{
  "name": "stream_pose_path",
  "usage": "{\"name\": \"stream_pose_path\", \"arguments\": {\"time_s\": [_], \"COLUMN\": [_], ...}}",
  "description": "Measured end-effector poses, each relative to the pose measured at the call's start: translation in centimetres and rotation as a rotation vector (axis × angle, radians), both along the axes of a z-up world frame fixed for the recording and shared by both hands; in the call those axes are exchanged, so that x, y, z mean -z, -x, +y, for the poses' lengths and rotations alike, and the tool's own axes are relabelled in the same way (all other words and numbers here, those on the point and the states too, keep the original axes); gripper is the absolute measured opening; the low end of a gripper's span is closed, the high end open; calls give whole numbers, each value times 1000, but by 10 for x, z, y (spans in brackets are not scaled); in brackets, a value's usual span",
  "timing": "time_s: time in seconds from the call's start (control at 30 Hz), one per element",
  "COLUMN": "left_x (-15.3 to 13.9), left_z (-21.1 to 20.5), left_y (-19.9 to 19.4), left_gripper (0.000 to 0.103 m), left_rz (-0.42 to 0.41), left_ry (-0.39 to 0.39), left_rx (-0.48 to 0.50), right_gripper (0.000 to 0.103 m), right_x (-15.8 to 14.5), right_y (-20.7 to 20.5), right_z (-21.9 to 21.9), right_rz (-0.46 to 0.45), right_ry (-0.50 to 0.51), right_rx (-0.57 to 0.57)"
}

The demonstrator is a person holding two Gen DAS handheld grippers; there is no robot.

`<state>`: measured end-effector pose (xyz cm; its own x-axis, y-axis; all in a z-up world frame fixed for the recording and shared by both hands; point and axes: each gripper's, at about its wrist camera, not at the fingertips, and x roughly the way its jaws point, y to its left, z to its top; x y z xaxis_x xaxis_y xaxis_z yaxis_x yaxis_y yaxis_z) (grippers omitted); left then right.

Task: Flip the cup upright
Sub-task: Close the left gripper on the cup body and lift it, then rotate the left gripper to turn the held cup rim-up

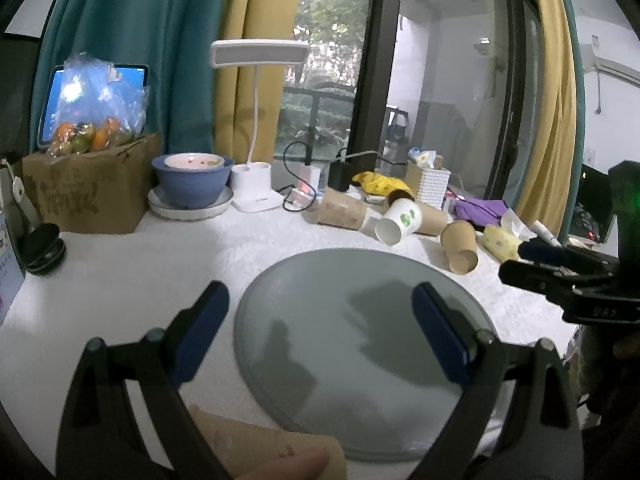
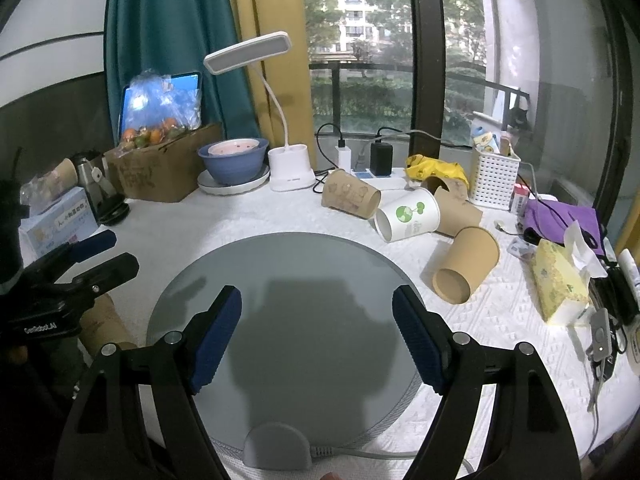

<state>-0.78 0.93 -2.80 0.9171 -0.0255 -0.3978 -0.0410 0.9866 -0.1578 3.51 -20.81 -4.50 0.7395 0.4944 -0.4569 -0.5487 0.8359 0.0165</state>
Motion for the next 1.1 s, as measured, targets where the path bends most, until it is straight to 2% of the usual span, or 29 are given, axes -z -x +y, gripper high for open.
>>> {"name": "stream_pose_path", "arguments": {"time_s": [0.33,0.53,0.77,0.83,0.97,1.1], "left_x": [-7,-21,-24,-21,-4,9], "left_z": [-7,-6,-5,-2,3,4], "left_y": [3,15,30,34,33,35], "left_gripper": [94,94,94,94,94,94], "left_rz": [-10,-11,78,110,230,322], "left_ry": [-21,-16,3,36,121,150], "left_rx": [12,-19,-120,-171,-277,-382], "right_gripper": [81,81,81,81,81,81], "right_x": [0,-4,-6,-5,-1,3], "right_y": [0,0,-9,-12,-25,-33], "right_z": [-1,1,7,10,21,26], "right_rz": [-1,-3,13,19,37,52], "right_ry": [-2,-11,-33,-42,-35,-34], "right_rx": [-1,-13,-82,-109,-175,-246]}}
